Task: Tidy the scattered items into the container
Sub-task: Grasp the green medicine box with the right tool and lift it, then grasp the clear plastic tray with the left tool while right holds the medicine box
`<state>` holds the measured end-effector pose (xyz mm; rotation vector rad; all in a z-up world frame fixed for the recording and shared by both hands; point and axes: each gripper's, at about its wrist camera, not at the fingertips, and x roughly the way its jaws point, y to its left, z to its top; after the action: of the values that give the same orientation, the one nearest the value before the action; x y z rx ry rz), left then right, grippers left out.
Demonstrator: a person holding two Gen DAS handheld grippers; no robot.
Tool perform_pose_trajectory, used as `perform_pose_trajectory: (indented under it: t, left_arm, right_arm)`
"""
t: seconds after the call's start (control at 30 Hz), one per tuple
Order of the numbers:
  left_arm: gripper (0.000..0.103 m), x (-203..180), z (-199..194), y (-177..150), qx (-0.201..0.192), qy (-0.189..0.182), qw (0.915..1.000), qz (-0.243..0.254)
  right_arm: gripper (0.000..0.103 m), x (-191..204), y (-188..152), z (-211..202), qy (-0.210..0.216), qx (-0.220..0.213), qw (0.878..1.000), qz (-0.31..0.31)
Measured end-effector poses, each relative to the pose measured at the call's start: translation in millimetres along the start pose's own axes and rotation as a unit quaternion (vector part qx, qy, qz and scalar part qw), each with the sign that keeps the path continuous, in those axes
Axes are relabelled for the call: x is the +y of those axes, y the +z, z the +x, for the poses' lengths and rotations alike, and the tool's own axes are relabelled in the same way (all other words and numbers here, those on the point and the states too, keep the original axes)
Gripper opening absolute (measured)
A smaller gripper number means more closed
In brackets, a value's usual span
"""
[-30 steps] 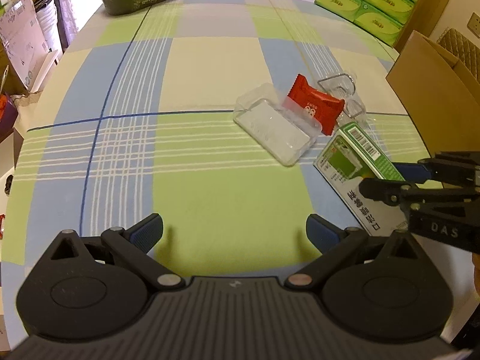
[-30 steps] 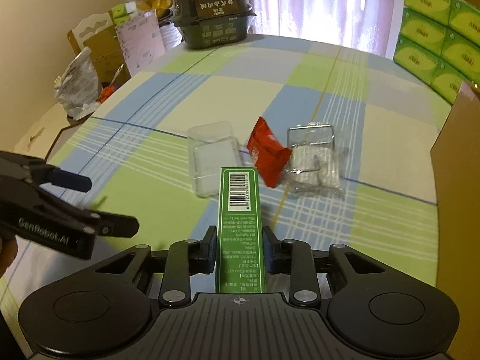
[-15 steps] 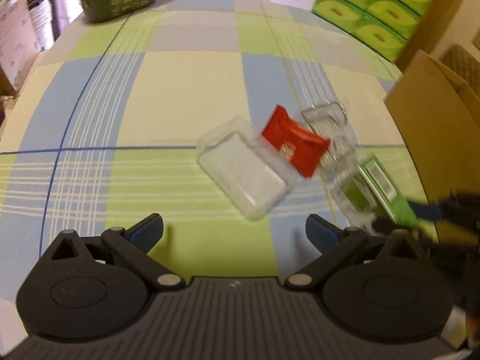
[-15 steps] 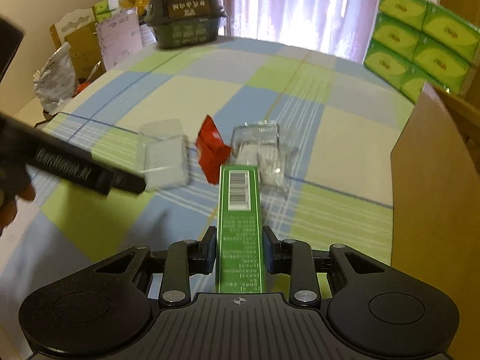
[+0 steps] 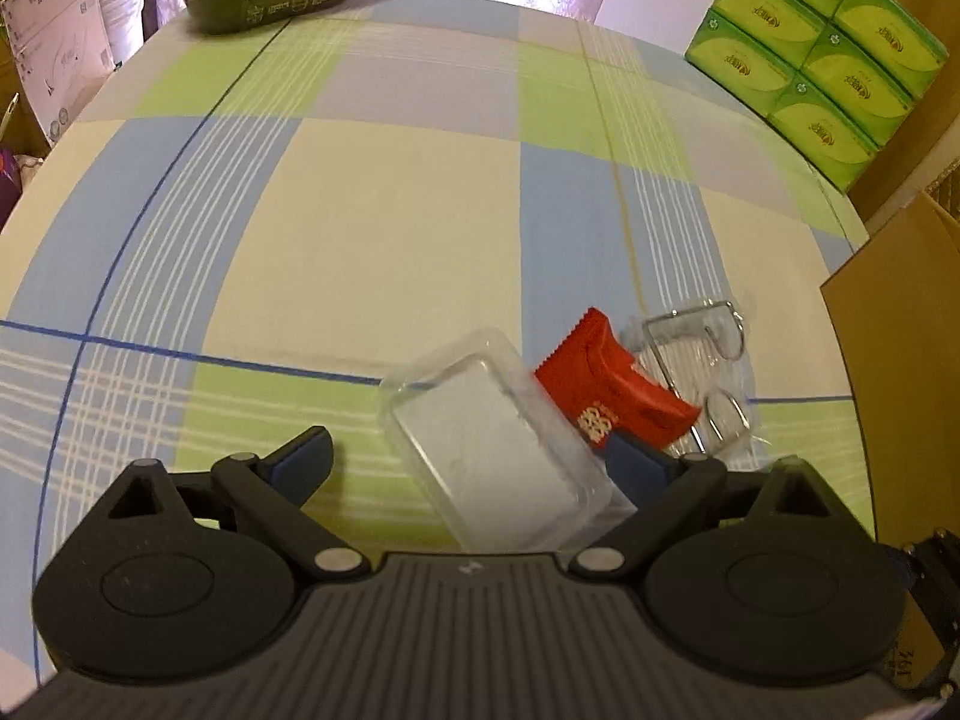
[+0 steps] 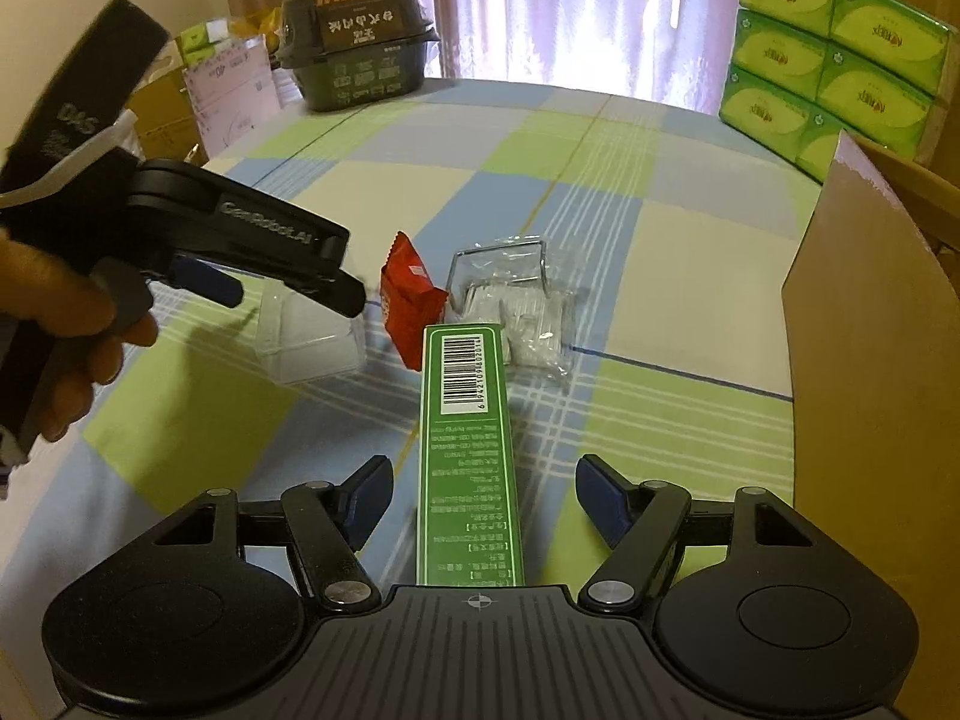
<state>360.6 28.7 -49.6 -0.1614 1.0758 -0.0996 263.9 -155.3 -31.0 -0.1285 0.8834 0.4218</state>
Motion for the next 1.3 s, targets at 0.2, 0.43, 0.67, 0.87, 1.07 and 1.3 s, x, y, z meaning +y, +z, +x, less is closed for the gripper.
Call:
perform_pose_trajectory:
  t: [0.2, 0.43, 0.67, 0.87, 1.07, 1.3]
  left_arm:
    - [0.078, -3, 11, 2, 0.006, 0.007, 0.9996, 0.027]
    - [0.053, 7, -4, -8, 0.017, 0.018, 0.9964, 0.081]
    - [0.053, 23, -39, -59, 0.027, 0.011, 0.9917, 0.125]
    - [0.053, 20, -73, -116, 0.033, 0.001, 0.9862, 0.162]
    - [0.054, 13, -89, -150, 0.038, 0.0, 0.9827, 0.181]
    - [0.064, 14, -88, -155, 0.041, 0.002, 0.9812, 0.189]
  right_arm:
    - [0.074, 0, -3, 3, 0.002, 0.001, 1.0, -0.008]
    - [0.036, -1, -8, 4, 0.012, 0.01, 1.0, -0.002]
    - [0.033, 3, -19, -8, 0.019, 0.014, 1.0, 0.007]
    - [0.033, 10, -40, -30, 0.032, 0.022, 0.999, 0.02]
    - [0.034, 15, -59, -46, 0.037, 0.029, 0.998, 0.029]
    - [0.07, 21, -53, -46, 0.026, 0.029, 0.999, 0.008]
